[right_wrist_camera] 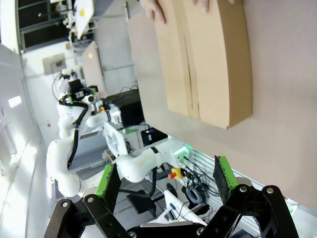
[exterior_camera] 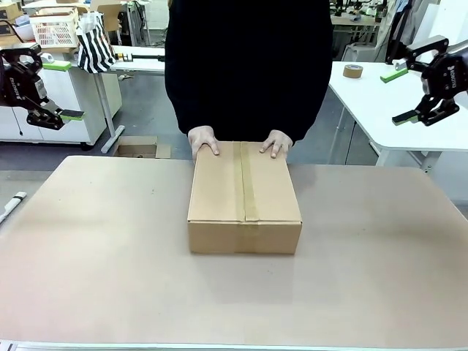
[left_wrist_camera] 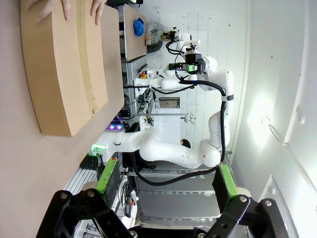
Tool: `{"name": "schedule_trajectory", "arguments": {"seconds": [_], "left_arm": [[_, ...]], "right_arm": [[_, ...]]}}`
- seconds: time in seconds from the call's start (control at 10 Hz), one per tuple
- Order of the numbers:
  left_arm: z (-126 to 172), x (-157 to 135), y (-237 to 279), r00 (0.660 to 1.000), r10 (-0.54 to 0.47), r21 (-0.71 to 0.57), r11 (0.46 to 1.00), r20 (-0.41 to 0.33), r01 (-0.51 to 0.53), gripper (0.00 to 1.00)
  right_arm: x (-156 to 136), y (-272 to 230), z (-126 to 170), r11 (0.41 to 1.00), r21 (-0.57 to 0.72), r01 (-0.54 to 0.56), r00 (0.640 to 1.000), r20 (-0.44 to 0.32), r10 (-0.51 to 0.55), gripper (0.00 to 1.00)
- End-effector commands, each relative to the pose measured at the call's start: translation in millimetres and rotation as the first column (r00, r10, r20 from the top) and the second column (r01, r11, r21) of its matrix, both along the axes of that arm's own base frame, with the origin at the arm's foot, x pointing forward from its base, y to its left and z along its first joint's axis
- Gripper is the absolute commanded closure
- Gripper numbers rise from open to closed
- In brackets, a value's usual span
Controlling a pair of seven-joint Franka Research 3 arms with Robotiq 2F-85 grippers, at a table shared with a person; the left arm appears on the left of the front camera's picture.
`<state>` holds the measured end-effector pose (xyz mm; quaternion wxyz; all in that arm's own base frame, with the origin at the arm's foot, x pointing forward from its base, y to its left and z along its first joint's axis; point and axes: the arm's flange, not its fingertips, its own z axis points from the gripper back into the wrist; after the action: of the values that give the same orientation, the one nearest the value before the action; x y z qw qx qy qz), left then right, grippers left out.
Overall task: Pack the gift set into the box.
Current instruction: Press and hold the closed box until the human finishes sealing it.
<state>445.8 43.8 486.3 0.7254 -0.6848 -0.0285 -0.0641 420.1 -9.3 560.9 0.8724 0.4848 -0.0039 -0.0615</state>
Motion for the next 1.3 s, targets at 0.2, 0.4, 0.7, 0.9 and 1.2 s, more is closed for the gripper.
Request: {"name": "schedule_trajectory", "arguments": {"seconds": [0.2,0.4,0.7,0.9,1.2], "left_arm": [[1.8,-3.5,0.5,1.0,-0.002,0.007,1.0,-0.009,0.002,0.0],[1.8,-3.5,0.5,1.0,-0.002,0.007,1.0,-0.009,0.002,0.0],[1.8,-3.5,0.5,1.0,-0.002,0.007,1.0,-0.009,0.002,0.0],[0.0,0.0,0.0,1.0,0.0,0.0,1.0,0.0,0.0,0.0],[0.0,0.0,0.0,1.0,0.0,0.0,1.0,0.0,0.0,0.0]], "right_arm": [[-0.7,-1.4,2.4,1.0,-0.016,0.006,1.0,-0.009,-0.006,0.0],[-0.7,-1.4,2.4,1.0,-0.016,0.006,1.0,-0.009,-0.006,0.0],[-0.7,-1.4,2.4,1.0,-0.016,0.006,1.0,-0.009,-0.006,0.0],[-0.7,-1.4,2.4,1.0,-0.016,0.006,1.0,-0.009,-0.006,0.0],[-0.7,-1.4,2.4,1.0,-0.016,0.006,1.0,-0.009,-0.006,0.0]]}}
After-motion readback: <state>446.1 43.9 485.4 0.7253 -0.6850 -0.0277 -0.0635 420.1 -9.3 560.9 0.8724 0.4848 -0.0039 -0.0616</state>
